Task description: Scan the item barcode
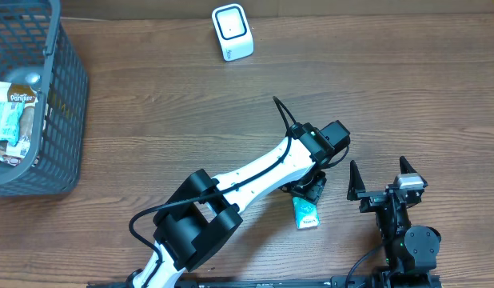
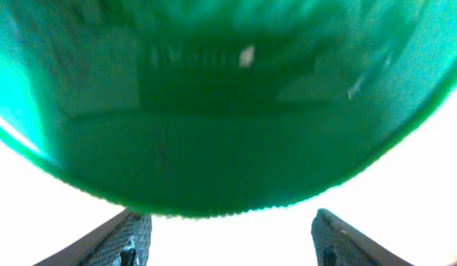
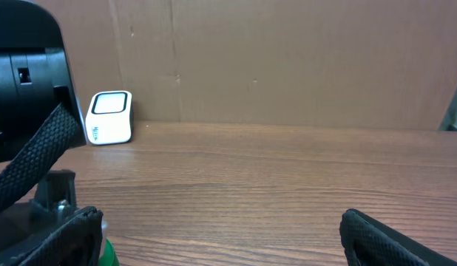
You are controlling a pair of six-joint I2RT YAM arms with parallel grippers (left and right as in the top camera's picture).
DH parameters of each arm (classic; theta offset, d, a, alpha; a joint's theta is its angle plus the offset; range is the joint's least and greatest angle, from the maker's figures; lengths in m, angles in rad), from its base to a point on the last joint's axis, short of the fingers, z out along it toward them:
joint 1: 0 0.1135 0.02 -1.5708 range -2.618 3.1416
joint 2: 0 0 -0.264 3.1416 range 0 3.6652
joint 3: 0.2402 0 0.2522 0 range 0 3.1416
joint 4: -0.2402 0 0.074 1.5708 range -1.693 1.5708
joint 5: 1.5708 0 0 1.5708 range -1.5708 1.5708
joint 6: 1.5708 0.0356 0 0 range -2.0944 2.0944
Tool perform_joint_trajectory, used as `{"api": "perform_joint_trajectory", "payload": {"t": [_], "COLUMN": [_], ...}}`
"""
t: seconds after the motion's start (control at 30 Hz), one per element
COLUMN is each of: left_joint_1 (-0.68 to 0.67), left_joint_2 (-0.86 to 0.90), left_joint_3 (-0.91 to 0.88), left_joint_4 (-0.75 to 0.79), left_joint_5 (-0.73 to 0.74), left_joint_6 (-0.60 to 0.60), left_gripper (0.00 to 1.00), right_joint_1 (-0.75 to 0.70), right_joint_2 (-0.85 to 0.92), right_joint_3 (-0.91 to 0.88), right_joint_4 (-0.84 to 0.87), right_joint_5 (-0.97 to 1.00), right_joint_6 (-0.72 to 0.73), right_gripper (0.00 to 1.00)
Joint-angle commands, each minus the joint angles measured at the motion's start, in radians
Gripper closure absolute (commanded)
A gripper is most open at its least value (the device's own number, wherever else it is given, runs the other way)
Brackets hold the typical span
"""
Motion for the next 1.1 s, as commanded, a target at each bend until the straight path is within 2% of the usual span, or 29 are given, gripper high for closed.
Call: {"api": "perform_joint_trajectory", "payload": {"t": [0.0,0.23,0.47,0.57,0.73,0.83,0.93,1.0,1.07], "left_joint_1": [-0.007,-0.014,-0.048,-0.055,-0.043,-0.036,-0.032,-0.031,-0.030], "left_joint_2": [-0.011,-0.011,-0.011,-0.011,-0.011,-0.011,-0.011,-0.011,-0.012], "left_joint_3": [-0.007,-0.028,-0.098,-0.117,-0.119,-0.119,-0.119,-0.119,-0.117], "left_joint_4": [-0.018,-0.063,-0.006,0.011,0.011,0.001,-0.013,-0.009,-0.002], "left_joint_5": [0.049,0.049,0.053,0.052,0.052,0.052,0.051,0.051,0.051], "left_joint_6": [0.018,-0.005,-0.020,-0.019,-0.020,-0.032,-0.032,-0.031,-0.031], "left_gripper": [0.27,0.22,0.21,0.25,0.43,0.46,0.54,0.53,0.46], "right_joint_1": [-0.005,-0.005,-0.005,-0.005,-0.005,-0.005,-0.005,-0.005,-0.005], "right_joint_2": [-0.006,-0.006,-0.006,-0.006,-0.006,-0.006,-0.006,-0.006,-0.006], "right_joint_3": [-0.010,-0.010,-0.010,-0.010,-0.010,-0.010,-0.010,-0.010,-0.010], "right_joint_4": [0.007,0.007,0.007,0.007,0.007,0.007,0.007,0.007,0.007], "right_joint_5": [0.002,0.002,0.002,0.002,0.002,0.002,0.002,0.002,0.002], "right_joint_6": [0.007,0.007,0.007,0.007,0.007,0.007,0.007,0.007,0.007], "right_gripper": [0.00,0.00,0.00,0.00,0.00,0.00,0.00,0.00,0.00]}}
